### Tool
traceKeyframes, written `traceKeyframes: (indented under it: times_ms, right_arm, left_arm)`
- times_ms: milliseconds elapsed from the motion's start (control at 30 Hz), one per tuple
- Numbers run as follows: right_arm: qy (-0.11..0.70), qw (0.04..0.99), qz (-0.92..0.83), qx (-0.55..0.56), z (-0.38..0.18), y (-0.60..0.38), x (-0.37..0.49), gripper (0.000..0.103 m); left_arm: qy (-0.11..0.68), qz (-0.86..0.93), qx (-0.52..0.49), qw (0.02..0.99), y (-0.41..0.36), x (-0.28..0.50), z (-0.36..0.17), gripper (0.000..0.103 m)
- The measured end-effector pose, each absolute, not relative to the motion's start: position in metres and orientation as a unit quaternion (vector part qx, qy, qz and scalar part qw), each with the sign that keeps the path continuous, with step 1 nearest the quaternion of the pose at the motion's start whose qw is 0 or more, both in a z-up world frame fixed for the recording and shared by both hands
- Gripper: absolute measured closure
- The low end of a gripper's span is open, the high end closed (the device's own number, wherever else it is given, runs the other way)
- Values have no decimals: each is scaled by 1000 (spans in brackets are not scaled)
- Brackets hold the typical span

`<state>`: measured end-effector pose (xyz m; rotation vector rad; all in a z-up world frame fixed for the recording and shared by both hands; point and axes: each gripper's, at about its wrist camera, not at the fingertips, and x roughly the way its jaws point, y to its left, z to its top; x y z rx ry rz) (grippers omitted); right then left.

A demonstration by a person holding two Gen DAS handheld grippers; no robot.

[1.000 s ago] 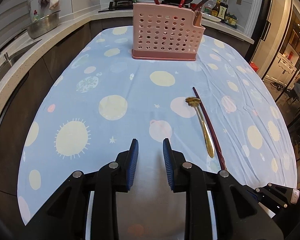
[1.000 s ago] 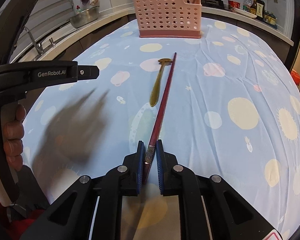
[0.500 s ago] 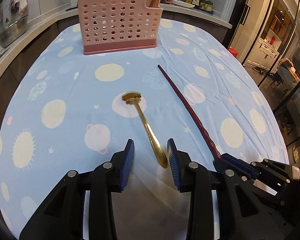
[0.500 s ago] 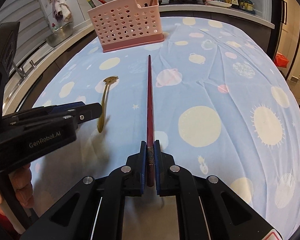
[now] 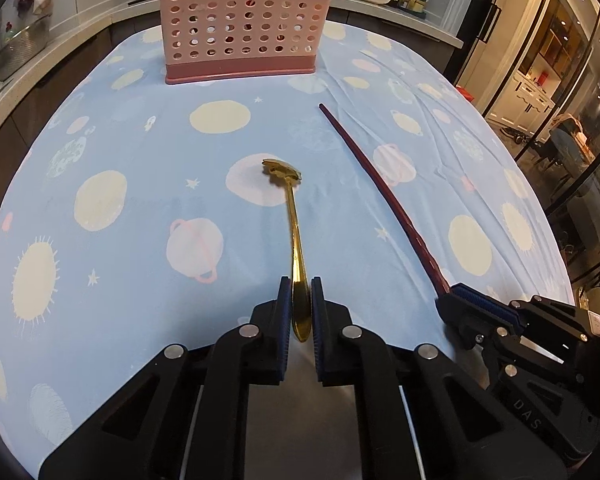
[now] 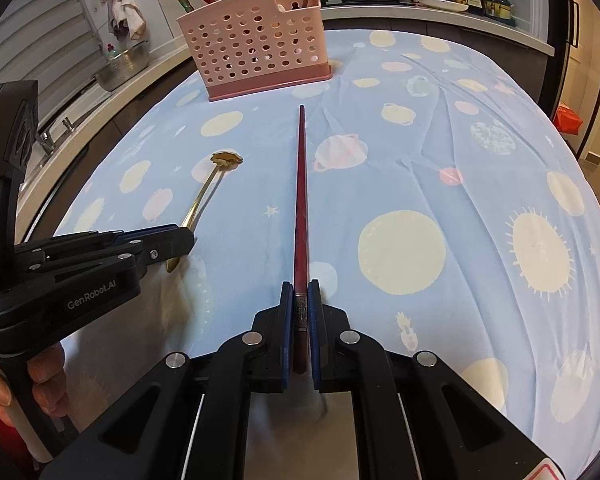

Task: Organize utensils
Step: 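Lift the gold spoon with the left tool while the right tool lifts the dark red chopstick toward the holder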

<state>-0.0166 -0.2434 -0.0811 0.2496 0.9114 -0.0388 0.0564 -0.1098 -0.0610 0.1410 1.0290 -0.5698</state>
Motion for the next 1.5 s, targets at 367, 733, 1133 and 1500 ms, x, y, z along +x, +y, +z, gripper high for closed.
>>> traceKeyframes:
  times_ms: [367,733,1133,1500]
  right_arm:
    - [421,899,-13,120,-62,-239,-25,96]
    - [379,918,-13,118,-27,-241,-24,96]
    - [415,901,-4,128,-56,-235,-25,96]
    - [416,900,-5,127,-55,-234,-28,96]
  left_arm:
    - [470,-251,40,845,-76,48,-35,94]
    - [433,-251,29,865,-66,54,0,103]
    - [486,-240,33,840,-74,45,-56,66]
    - [489,-250,57,834,-71,27,-59,92]
